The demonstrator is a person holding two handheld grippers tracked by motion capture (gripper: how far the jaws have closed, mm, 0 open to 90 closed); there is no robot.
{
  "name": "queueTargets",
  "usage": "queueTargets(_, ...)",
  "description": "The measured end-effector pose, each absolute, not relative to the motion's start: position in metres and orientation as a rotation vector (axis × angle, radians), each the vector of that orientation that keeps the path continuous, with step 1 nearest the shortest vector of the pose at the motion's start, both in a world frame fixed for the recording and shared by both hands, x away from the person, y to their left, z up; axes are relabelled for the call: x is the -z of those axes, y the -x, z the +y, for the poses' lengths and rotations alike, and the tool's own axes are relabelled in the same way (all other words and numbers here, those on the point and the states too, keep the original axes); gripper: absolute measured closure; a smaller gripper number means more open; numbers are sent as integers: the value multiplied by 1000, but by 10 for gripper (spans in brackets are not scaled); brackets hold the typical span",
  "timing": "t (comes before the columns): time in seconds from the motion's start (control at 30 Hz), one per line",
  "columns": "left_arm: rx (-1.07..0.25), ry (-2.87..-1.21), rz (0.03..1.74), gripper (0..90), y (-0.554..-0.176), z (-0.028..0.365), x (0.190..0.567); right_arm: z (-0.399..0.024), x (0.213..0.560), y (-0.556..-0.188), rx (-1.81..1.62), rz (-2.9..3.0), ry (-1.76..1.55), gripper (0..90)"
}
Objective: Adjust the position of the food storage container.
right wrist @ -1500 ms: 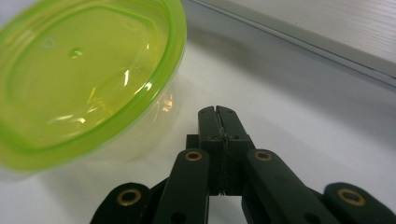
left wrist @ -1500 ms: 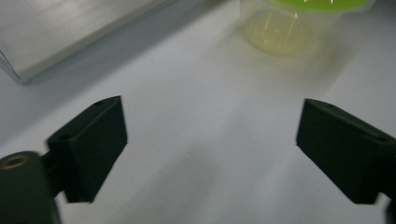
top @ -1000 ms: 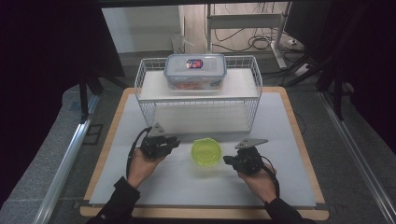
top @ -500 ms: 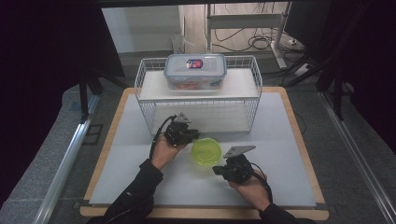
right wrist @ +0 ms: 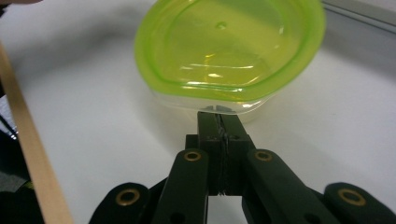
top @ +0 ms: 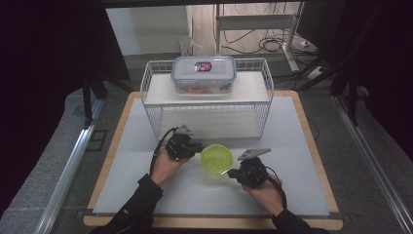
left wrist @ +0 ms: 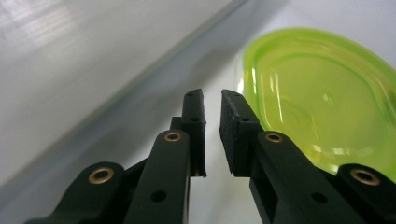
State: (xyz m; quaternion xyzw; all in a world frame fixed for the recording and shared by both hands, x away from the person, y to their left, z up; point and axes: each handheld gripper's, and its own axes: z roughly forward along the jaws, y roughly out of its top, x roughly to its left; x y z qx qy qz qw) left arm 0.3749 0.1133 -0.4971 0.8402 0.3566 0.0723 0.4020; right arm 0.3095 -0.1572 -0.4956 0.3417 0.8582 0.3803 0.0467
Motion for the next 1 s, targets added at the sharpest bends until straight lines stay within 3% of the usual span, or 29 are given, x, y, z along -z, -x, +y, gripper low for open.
queueTargets(0.47, -103, -2093, 866, 794, -345, 117, 496, -172, 502, -333, -1114, 2546, -1151, 894)
queueTargets(0.67, -168, -2055, 921, 789, -352, 127, 493, -177, 507, -348, -1115, 2515, -1224, 895)
queueTargets(0.8, -73, -2005, 952, 783, -365, 129, 501, -173, 510, -354, -1115, 2514, -1245, 896)
queueTargets(1.0, -38, -2024, 948, 772, -359, 130, 507, -166, 514, -361, -1107, 2522, -1239, 897)
